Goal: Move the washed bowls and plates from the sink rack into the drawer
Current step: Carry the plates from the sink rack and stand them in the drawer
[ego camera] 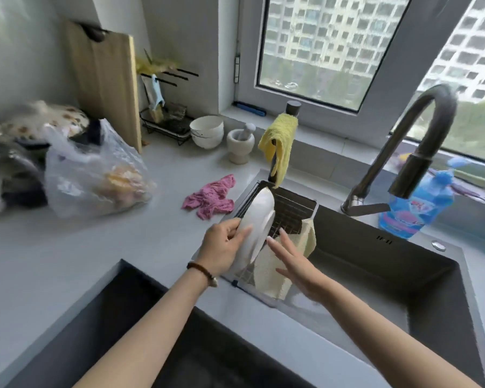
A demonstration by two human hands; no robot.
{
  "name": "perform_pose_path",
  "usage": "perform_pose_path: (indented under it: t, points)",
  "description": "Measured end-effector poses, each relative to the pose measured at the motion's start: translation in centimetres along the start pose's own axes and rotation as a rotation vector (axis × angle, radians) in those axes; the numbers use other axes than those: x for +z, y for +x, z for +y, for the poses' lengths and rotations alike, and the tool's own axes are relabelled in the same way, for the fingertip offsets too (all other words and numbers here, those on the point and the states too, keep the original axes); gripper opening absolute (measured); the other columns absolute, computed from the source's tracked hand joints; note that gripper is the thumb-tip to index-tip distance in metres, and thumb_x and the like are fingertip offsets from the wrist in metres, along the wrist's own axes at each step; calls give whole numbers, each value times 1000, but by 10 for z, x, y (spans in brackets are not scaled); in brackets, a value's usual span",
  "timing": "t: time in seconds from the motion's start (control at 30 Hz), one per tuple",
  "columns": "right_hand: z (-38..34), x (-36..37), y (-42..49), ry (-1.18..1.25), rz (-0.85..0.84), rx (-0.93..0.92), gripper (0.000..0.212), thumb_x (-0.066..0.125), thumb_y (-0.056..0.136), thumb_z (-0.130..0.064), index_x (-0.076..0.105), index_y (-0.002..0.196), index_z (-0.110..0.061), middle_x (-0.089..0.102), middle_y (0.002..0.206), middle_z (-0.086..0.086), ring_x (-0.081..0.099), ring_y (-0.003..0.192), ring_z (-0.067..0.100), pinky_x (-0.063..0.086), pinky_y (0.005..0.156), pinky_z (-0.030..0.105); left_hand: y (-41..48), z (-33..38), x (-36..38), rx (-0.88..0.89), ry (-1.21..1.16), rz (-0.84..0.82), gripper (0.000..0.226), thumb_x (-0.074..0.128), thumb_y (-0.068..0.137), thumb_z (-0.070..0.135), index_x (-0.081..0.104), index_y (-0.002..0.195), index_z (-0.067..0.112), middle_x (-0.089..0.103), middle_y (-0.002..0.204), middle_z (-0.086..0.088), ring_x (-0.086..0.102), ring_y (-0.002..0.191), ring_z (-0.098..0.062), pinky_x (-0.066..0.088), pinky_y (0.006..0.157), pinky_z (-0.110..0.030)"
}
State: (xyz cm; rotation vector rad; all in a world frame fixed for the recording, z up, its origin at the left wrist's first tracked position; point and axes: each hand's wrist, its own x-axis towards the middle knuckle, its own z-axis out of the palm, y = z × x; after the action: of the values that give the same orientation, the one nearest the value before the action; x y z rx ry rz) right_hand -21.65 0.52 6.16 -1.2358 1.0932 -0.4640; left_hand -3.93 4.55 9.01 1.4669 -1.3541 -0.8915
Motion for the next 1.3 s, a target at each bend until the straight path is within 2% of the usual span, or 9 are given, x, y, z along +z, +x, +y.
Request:
perform_pose_path:
  t: [0.07, 0.27, 0.37, 0.6, 0.8, 0.93, 1.03, 1.2, 1.3]
  points:
    - [1, 18, -18, 92, -77, 25, 113, 62, 68, -65, -3, 155, -34, 3, 165, -9, 18, 149, 16, 26, 119, 46, -37, 7, -11, -54, -59, 102, 24, 56, 92, 26, 67, 102, 8, 72, 95, -11, 68, 85, -22, 56, 74, -33]
    - [14, 106, -74, 81, -386, 2, 120, 73, 64, -65, -2, 154, -41, 11, 164, -11, 26, 147, 16, 31, 116, 48, -181, 19, -50, -203, -120, 331, 24, 58, 91, 30, 68, 78, 11, 69, 78, -18, 57, 68, -21, 44, 62, -33]
    - [23, 169, -104, -23, -534, -34, 107, 75, 65, -68, 14, 151, -46, 35, 155, -14, 39, 139, 14, 35, 113, 51, -257, 23, -79, -262, -161, 459, 23, 57, 91, 25, 69, 89, 5, 71, 91, -20, 65, 80, -30, 51, 73, -42]
    - [58, 321, -199, -158, -805, -39, 105, 74, 68, -67, 14, 151, -44, 39, 152, -16, 43, 135, 8, 37, 112, 46, -446, 19, -141, -362, -166, 748, 21, 58, 90, 28, 71, 98, 13, 74, 94, -9, 68, 94, -32, 51, 89, -51]
    - [105, 441, -300, -234, -932, -113, 100, 74, 69, -66, 24, 151, -37, 46, 147, -16, 45, 134, 5, 36, 114, 39, -606, 2, -171, -394, -309, 941, 16, 56, 91, 18, 69, 93, 9, 72, 94, -13, 65, 86, -25, 52, 77, -36]
    - [150, 519, -364, -268, -974, -62, 106, 77, 68, -66, 20, 153, -36, 39, 152, -17, 41, 137, 5, 31, 117, 37, -710, -19, -188, -427, -396, 1049, 35, 61, 88, 33, 64, 91, -2, 61, 85, -14, 53, 79, -23, 42, 69, -36]
    - [173, 568, -405, -282, -997, -69, 77, 69, 85, -46, 24, 148, -35, 42, 141, -23, 44, 123, -3, 31, 105, 22, -772, -33, -200, -446, -463, 1144, 27, 63, 86, 35, 68, 86, 8, 61, 88, -16, 53, 82, -24, 40, 75, -40]
    - [206, 629, -440, -348, -1013, -58, 99, 70, 76, -64, 18, 155, -37, 25, 160, -8, 28, 144, 11, 24, 120, 40, -834, -60, -217, -431, -567, 1285, 37, 63, 87, 26, 58, 93, -10, 55, 87, -14, 50, 82, -24, 38, 75, -38]
    - [221, 657, -448, -399, -1035, -54, 94, 66, 76, -68, 20, 153, -39, 23, 161, -8, 24, 147, 12, 20, 120, 38, -853, -75, -226, -478, -593, 1341, 25, 61, 89, 22, 63, 91, -3, 59, 86, -13, 54, 82, -23, 44, 76, -37]
